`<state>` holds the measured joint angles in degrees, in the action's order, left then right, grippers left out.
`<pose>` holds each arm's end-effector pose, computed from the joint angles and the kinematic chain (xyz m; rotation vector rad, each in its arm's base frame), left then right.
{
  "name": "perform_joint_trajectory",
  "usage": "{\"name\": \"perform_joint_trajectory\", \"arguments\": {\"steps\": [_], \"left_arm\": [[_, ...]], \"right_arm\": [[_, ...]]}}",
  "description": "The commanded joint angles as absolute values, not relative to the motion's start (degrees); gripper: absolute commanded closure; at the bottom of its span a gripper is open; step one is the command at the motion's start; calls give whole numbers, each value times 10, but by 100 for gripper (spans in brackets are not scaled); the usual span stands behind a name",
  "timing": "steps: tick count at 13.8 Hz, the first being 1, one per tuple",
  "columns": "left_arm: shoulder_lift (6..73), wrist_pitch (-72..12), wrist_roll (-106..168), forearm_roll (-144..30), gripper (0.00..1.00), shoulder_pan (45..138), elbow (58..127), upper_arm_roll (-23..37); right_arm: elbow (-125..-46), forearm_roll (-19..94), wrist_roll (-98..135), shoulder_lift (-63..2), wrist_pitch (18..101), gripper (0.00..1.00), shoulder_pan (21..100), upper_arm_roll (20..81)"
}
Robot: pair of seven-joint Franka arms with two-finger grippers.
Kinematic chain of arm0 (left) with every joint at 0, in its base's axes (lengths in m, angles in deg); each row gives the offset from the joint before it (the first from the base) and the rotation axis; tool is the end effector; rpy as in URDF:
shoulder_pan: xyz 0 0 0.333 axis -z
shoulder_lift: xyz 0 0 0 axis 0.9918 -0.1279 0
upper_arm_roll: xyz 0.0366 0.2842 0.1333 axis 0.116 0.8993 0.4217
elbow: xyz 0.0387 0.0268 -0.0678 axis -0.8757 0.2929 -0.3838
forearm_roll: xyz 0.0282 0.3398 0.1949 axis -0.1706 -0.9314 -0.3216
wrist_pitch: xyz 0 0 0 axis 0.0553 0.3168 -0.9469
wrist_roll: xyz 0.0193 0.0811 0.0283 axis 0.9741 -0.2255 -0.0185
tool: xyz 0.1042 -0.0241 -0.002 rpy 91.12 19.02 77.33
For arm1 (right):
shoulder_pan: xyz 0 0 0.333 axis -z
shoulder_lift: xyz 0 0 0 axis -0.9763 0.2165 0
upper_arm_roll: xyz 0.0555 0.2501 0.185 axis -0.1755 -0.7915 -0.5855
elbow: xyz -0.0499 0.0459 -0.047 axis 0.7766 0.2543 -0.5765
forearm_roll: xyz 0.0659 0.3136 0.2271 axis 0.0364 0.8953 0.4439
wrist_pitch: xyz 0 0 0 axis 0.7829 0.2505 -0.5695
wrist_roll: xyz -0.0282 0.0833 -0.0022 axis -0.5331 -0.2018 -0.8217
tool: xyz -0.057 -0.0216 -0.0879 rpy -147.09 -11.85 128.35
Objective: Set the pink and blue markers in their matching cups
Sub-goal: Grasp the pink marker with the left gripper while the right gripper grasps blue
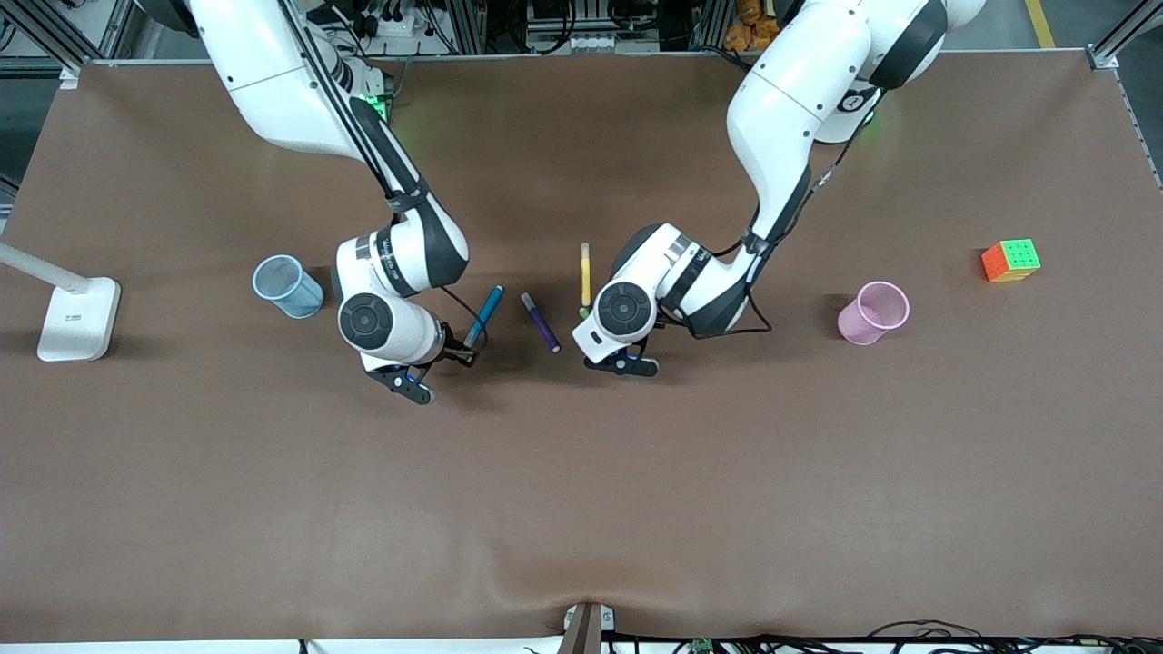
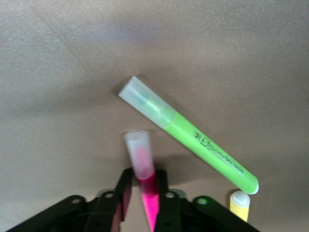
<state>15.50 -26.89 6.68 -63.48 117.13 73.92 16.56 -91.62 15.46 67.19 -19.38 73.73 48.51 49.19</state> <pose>0.5194 -0.4637 0.1678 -3.0539 0.2274 0.4836 0.5668 0.2756 0.1890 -3.0017 0.7601 0.3446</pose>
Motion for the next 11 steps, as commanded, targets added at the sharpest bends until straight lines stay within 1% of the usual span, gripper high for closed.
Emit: {"name": "perform_joint_trajectory", "arguments": {"steps": [1, 3, 4, 5, 6, 7, 8, 9, 11], "left_arm": [[152, -269, 66, -627, 100, 1177, 734, 171], [168, -260, 62, -626, 100, 1171, 736, 172], [179, -232, 49, -626, 100, 1166, 737, 174], [198, -199, 34, -627, 100, 1152, 737, 174], [228, -162, 20, -631, 100, 1145, 739, 174], [262, -140, 14, -636, 100, 1145, 744, 178], [298, -132, 10, -648, 100, 1145, 756, 185], [329, -128, 9, -654, 100, 1132, 763, 188], [370, -116, 12, -655, 100, 1087, 765, 187]], "right_arm": [[-920, 181, 677, -184, 753, 42, 476, 496], [-920, 184, 677, -180, 753, 45, 469, 496], [-923, 188, 677, -180, 753, 46, 468, 496], [-929, 189, 677, -180, 753, 50, 467, 496], [-930, 189, 677, -180, 753, 58, 467, 496], [-930, 189, 677, -180, 753, 71, 466, 496], [-930, 189, 677, -181, 753, 87, 464, 496], [-930, 189, 677, -181, 753, 100, 464, 496], [-930, 189, 676, -184, 750, 100, 464, 496]]}}
